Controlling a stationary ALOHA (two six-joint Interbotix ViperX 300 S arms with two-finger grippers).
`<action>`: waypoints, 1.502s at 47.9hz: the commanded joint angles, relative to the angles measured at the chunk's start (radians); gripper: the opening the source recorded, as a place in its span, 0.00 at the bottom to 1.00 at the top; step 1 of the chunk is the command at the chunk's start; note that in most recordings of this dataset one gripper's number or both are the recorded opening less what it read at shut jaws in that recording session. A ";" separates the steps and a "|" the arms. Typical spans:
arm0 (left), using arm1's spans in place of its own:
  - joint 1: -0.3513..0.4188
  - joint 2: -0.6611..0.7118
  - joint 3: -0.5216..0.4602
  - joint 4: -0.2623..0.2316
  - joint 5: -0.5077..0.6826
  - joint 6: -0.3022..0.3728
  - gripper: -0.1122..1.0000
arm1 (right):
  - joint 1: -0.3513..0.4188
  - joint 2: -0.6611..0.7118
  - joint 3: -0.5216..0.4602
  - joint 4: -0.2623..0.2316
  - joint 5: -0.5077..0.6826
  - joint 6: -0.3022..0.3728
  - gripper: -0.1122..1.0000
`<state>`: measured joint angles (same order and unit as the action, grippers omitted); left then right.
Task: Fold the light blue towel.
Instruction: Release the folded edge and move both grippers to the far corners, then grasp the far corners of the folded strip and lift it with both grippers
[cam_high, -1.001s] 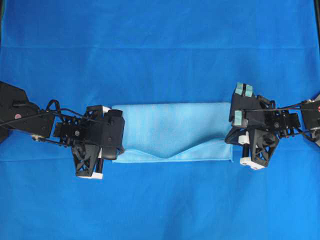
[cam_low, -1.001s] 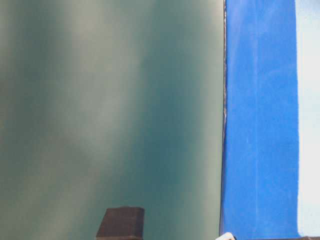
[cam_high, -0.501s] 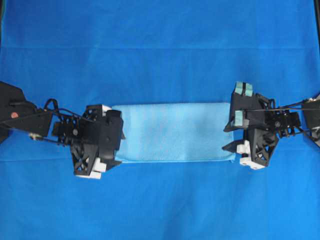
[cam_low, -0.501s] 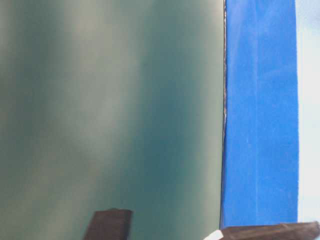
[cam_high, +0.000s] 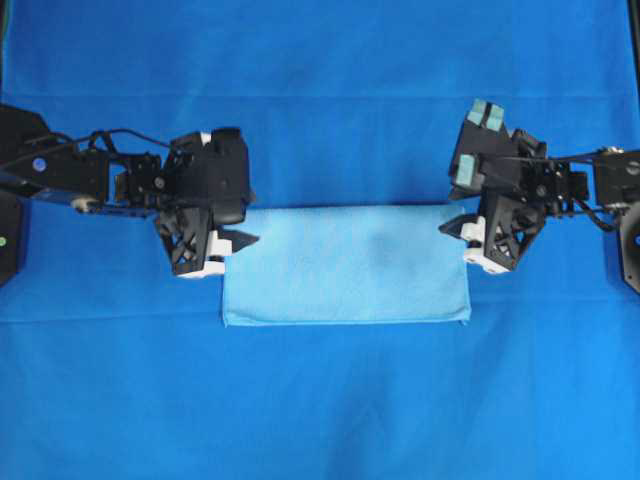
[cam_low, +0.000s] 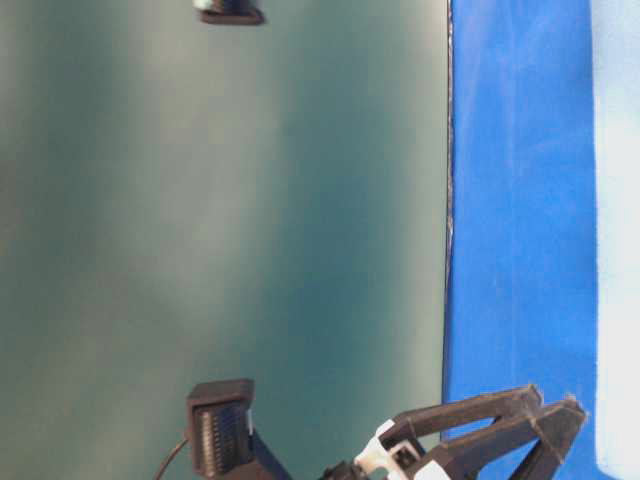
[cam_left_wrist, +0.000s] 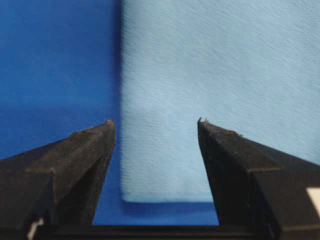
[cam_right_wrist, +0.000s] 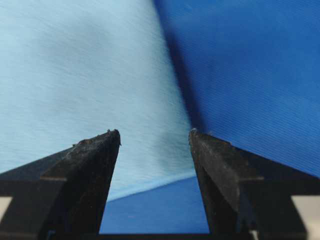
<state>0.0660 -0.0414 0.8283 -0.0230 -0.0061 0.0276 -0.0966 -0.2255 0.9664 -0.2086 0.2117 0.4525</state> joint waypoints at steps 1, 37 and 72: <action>0.020 0.008 -0.003 0.000 -0.032 0.005 0.68 | -0.025 0.021 -0.017 -0.011 -0.009 -0.002 0.65; 0.063 0.094 0.032 0.000 -0.058 0.012 0.63 | -0.071 0.147 -0.012 -0.029 -0.080 -0.002 0.65; 0.058 -0.009 -0.021 0.000 0.170 0.011 0.11 | -0.063 0.072 -0.032 -0.026 -0.020 0.008 0.11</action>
<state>0.1227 0.0061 0.8345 -0.0230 0.1381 0.0399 -0.1595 -0.0997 0.9557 -0.2362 0.1703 0.4602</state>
